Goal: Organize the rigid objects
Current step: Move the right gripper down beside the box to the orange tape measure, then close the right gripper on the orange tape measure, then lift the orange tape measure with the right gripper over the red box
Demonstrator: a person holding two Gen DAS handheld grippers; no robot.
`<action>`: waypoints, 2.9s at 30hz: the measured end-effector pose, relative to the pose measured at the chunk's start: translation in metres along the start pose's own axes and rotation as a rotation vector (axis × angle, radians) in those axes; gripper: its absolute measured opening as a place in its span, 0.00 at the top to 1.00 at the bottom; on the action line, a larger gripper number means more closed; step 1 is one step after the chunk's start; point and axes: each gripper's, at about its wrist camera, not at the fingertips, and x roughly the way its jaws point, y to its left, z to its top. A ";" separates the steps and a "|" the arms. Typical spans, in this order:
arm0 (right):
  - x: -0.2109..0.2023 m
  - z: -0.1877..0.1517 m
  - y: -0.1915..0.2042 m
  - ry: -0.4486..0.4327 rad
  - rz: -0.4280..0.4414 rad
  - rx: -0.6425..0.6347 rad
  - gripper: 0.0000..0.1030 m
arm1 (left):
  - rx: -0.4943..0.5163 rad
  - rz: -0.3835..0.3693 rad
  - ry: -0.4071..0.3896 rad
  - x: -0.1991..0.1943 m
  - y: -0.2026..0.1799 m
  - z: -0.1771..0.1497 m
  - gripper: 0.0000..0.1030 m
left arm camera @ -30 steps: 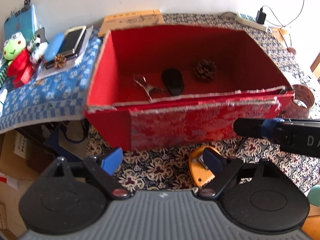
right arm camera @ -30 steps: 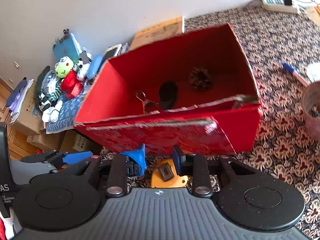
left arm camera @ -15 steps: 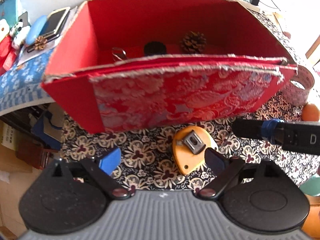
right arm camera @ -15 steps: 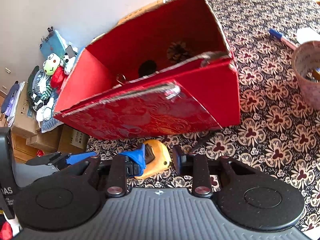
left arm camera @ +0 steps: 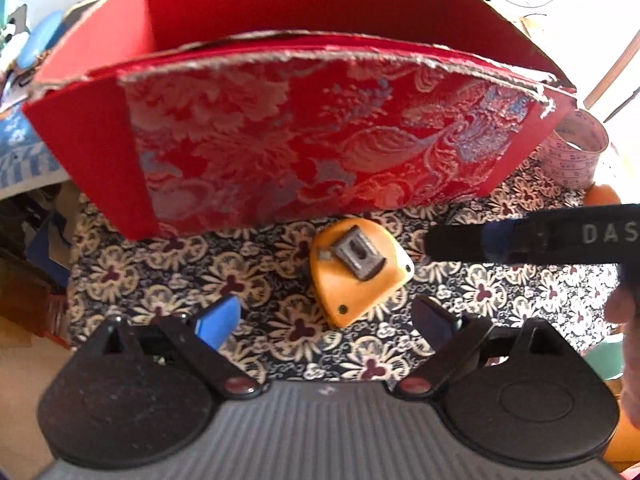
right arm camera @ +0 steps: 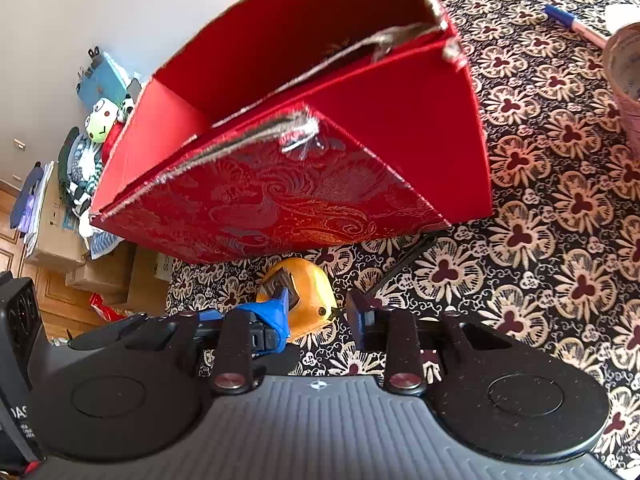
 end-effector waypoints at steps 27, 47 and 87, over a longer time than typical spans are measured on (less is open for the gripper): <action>0.036 0.002 0.008 0.010 0.081 -0.125 0.86 | 0.119 0.063 -0.098 0.035 -0.035 -0.004 0.35; -0.064 -0.013 -0.024 -0.194 -0.013 0.020 0.86 | 0.341 -0.096 -0.156 -0.013 -0.092 0.010 0.36; 0.027 0.146 0.041 0.089 -0.019 -0.198 0.85 | 0.206 -0.020 -0.036 0.011 -0.040 0.157 0.36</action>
